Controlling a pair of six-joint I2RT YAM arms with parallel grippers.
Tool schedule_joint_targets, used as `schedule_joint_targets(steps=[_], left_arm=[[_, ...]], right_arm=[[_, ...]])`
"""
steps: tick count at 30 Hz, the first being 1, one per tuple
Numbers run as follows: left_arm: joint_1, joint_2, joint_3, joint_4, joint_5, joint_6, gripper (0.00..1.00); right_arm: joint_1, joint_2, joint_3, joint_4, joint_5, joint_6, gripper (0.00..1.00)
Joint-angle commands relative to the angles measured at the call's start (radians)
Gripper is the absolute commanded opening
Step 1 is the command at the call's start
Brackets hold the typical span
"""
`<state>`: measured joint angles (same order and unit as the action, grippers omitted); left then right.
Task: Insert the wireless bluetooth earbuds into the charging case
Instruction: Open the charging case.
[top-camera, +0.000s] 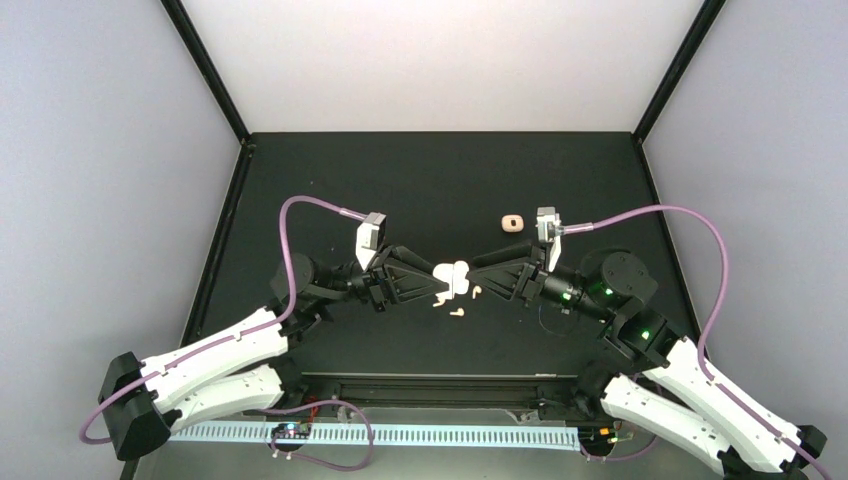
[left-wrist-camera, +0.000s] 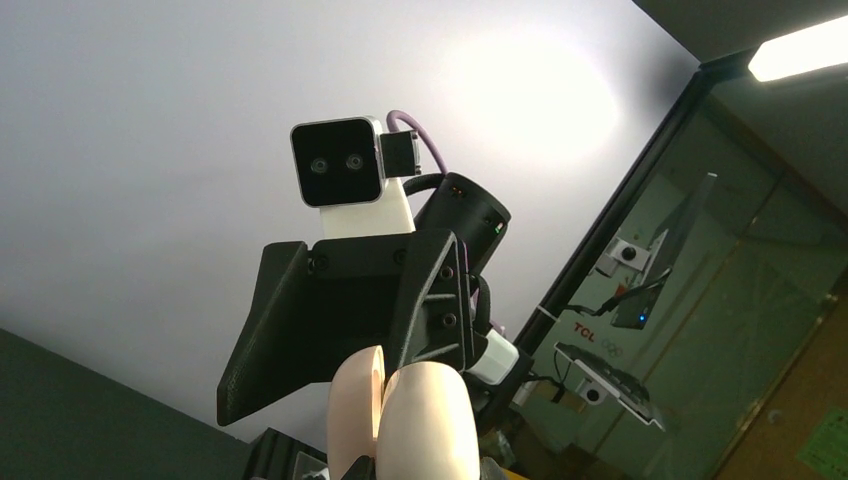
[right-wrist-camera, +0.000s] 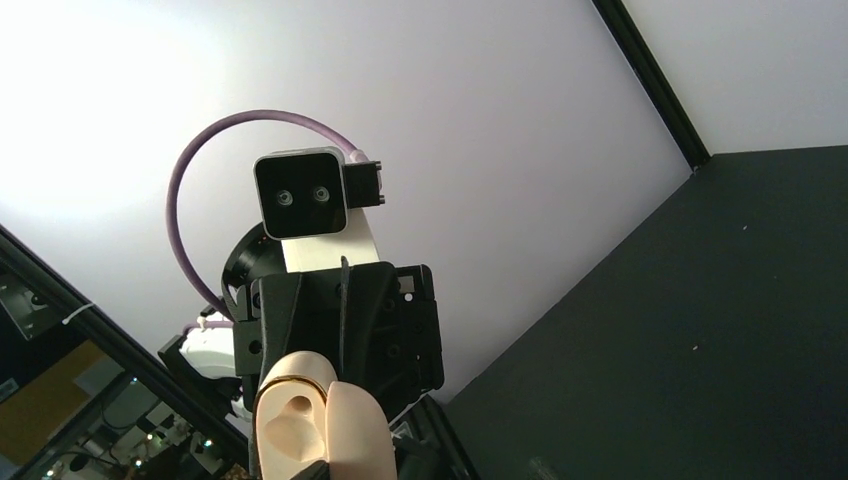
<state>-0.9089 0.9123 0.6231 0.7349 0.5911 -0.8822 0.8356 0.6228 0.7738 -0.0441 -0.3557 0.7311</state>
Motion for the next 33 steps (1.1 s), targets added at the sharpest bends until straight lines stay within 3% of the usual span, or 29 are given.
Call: schedule_joint_targets(steps=[1,9,19,33], left_arm=[[0.005,0.007,0.004,0.074,0.033,-0.018,0.01],[0.005,0.011,-0.002,0.07,0.026,-0.012,0.02],[0.006,0.035,0.011,0.09,0.03,-0.02,0.01],[0.005,0.045,0.011,0.093,0.03,-0.021,0.02]], right_arm=[[0.002,-0.005,-0.004,-0.019,0.029,-0.001,0.5],[0.002,-0.066,-0.004,0.037,-0.023,0.015,0.52],[0.001,0.014,0.025,0.043,-0.109,0.03,0.48],[0.001,0.003,-0.001,0.066,-0.093,0.035,0.28]])
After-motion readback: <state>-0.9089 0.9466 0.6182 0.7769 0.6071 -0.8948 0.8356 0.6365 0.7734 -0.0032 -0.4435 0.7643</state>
